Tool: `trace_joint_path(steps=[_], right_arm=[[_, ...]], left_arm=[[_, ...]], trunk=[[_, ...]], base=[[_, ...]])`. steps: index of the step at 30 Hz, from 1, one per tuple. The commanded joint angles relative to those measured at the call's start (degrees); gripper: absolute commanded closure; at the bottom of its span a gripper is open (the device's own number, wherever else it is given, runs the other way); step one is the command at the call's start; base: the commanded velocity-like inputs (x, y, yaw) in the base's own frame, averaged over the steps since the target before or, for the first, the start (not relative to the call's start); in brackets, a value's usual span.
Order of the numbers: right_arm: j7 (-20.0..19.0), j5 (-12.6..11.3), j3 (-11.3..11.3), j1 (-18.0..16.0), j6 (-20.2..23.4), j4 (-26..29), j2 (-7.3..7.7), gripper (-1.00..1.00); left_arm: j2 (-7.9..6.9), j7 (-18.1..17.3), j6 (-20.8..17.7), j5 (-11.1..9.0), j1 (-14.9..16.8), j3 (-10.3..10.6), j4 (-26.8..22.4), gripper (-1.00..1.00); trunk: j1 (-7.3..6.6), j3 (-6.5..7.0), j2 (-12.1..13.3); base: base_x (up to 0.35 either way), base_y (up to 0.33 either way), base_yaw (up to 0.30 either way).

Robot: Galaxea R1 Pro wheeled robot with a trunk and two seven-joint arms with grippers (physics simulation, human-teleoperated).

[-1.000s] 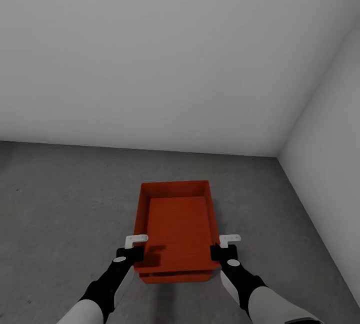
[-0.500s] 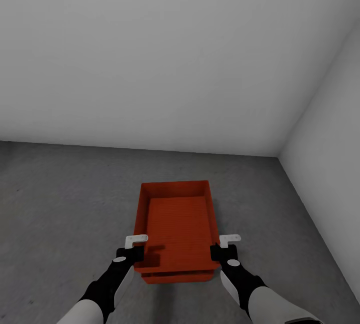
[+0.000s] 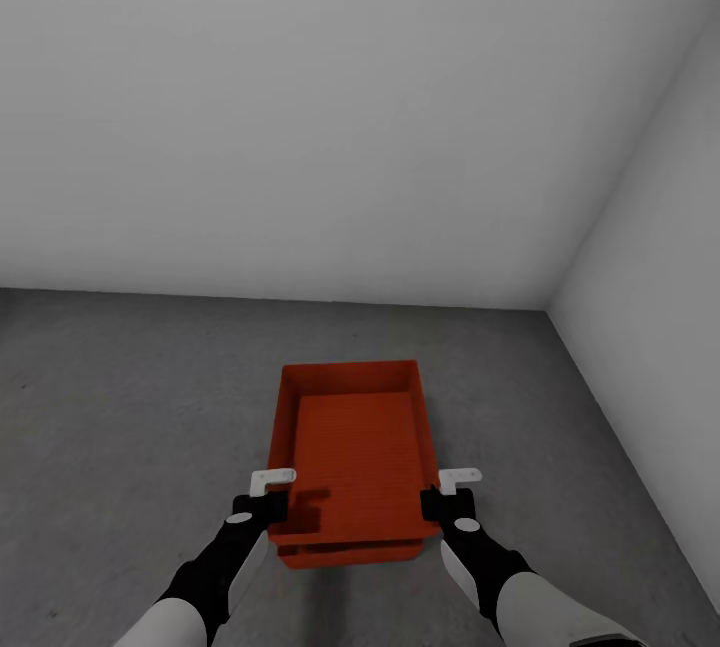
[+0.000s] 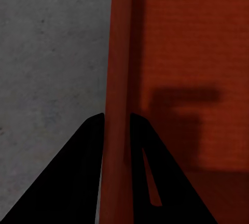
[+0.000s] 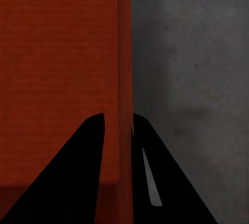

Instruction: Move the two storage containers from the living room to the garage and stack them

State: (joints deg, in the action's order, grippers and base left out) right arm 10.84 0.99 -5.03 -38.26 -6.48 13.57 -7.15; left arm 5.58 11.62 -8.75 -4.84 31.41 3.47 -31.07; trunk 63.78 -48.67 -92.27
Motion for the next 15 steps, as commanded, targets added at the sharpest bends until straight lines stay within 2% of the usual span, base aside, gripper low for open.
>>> trace_joint_path(steps=[1, 15], right_arm=[[5.6, -2.5, 2.2, -0.1, -0.2, -0.2, -0.06, 1.00], [5.6, -2.5, 2.2, -0.1, -0.1, -0.2, -0.06, 1.00]], left_arm=[[0.04, 0.7, 0.7, 0.6, 0.0, 0.2, -0.2, 1.00], [0.04, 0.7, 0.7, 0.7, 0.0, 0.2, -0.2, 1.00]], trunk=[[0.00, -0.04, 0.0], [0.00, -0.04, 0.0]], base=[[0.000, 0.000, -0.002], [0.000, 0.000, 0.000]])
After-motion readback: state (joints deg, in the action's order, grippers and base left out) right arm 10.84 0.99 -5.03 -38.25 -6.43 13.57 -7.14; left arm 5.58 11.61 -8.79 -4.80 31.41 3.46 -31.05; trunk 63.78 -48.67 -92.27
